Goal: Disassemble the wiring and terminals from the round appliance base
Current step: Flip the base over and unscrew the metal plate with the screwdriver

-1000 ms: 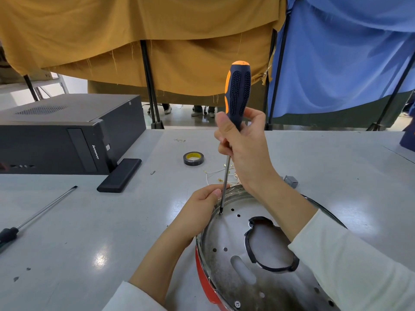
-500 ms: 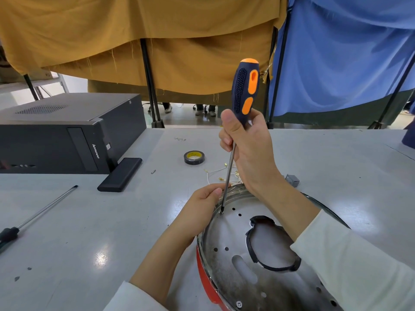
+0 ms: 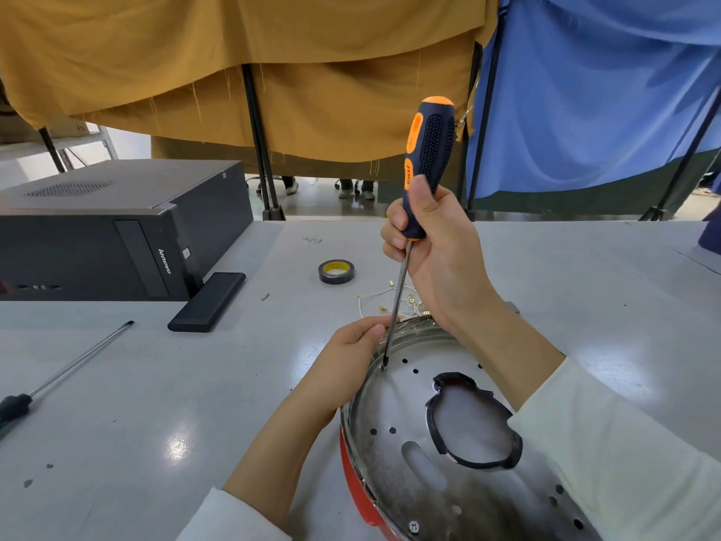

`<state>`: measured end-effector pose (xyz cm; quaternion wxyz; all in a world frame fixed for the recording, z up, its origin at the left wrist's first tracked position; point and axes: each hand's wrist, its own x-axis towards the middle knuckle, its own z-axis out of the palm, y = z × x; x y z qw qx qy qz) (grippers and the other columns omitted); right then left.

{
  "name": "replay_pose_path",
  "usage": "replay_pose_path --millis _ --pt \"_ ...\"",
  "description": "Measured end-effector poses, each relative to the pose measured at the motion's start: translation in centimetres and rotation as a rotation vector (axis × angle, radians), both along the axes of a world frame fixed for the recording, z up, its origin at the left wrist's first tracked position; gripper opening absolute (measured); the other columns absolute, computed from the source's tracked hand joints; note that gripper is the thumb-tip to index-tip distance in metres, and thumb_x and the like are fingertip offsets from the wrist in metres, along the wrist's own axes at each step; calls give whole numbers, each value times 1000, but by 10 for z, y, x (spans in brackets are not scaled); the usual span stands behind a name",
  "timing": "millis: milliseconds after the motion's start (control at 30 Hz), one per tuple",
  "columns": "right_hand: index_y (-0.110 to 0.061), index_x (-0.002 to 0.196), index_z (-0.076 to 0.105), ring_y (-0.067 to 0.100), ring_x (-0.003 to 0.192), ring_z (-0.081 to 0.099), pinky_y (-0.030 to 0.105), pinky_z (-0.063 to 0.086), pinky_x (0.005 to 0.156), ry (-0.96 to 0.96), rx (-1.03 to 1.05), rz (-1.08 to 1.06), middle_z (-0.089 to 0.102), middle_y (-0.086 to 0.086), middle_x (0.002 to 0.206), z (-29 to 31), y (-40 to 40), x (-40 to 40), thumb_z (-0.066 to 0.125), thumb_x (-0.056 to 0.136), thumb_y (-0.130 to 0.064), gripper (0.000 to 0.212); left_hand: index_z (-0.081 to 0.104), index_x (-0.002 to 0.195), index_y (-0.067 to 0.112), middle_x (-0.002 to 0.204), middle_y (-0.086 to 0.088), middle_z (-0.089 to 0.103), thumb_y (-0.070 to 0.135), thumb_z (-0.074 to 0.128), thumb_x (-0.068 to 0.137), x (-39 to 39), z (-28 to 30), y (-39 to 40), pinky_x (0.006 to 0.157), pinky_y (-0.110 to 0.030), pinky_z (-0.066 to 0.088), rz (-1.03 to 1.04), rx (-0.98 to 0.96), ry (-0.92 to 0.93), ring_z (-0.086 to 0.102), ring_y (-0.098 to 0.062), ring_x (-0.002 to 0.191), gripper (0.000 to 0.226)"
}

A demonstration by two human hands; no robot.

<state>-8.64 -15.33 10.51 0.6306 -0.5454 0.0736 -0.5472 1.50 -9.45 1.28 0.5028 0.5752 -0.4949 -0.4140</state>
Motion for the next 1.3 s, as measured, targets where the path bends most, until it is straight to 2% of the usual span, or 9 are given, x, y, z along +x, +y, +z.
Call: replay_pose_path --millis 133,267,400,600,733,867,1067,1167,1300 --pt "-13 98 40 14 55 41 24 37 52 20 -40 -39 48 -2 65 -1 1 0 54 89 -24 20 66 98 38 100 21 70 22 41 101 0 0 0 76 -7 46 2 14 10 62 7 95 31" --pt "-6 109 54 14 68 50 25 45 59 53 -63 -17 52 3 77 -3 1 0 37 99 -27 29 65 99 37 90 28 68 20 40 101 0 1 0 63 3 40 0 13 20 60 19 82 30" --pt "-3 117 48 10 59 42 22 39 54 20 0 70 48 2 76 -1 2 1 24 103 -31 40 65 98 40 95 28 67 21 40 101 0 1 1 67 1 41 -3 12 2 59 18 88 31" --pt "-13 99 34 11 53 33 23 32 49 69 -17 7 41 1 71 1 5 -1 54 92 -21 23 66 96 41 95 28 68 21 41 101 -1 2 0 68 1 42 -1 20 -10 60 16 90 32" --pt "-3 107 48 13 61 43 24 40 54 76 -68 67 50 4 79 0 9 1 41 93 -31 32 65 106 38 104 25 65 24 40 101 0 1 0 74 -4 42 3 22 -34 57 12 100 29" --pt "-4 120 48 8 56 33 20 30 51 70 0 140 48 1 76 0 9 1 29 95 -39 47 64 114 33 107 22 66 23 39 101 1 1 0 73 -2 42 -5 25 -43 57 11 101 30" --pt "-13 104 34 10 52 33 22 30 49 96 4 34 48 1 72 0 6 0 58 87 -33 35 63 110 35 104 24 64 23 40 101 0 2 -1 72 0 41 3 26 -50 55 13 98 28" --pt "-10 102 40 14 55 41 24 35 51 73 -44 31 55 4 77 -3 7 2 46 95 -25 17 63 114 33 109 22 64 23 39 101 1 1 0 77 -4 39 -7 25 -54 54 11 103 29" --pt "-2 120 48 11 57 39 22 32 52 66 25 31 52 3 79 -3 6 3 25 102 -32 41 64 115 32 108 20 65 23 39 101 1 1 -1 75 -4 41 -10 26 -49 57 9 103 29"
